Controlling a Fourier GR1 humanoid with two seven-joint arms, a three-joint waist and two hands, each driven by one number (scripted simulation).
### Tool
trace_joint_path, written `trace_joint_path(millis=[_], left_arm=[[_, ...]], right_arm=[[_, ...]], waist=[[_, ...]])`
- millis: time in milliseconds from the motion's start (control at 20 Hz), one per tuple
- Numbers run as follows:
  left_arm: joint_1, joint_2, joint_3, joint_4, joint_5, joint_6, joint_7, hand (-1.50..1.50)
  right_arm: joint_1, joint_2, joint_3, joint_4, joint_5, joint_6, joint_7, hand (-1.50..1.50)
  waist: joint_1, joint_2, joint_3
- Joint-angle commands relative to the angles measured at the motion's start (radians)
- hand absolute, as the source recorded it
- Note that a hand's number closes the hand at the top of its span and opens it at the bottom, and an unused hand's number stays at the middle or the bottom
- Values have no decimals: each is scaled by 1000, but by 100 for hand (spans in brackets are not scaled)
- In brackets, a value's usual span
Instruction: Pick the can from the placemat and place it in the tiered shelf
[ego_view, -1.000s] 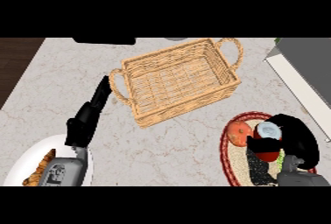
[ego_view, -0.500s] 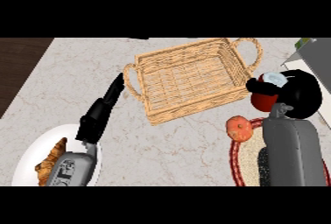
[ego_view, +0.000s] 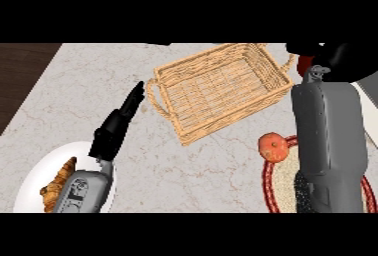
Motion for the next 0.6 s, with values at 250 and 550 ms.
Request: trace_joint_path(millis=[250, 550], left_arm=[[4, -13, 5, 23, -11, 24, 4, 0], [2, 24, 45, 31, 11, 5, -14, 0]], right_arm=[[-275, -53, -84, 211, 352, -38, 292, 150], [-393, -86, -136, 313, 529, 36, 328, 150]], waist=[[-22, -4, 0], [-41, -10, 1]])
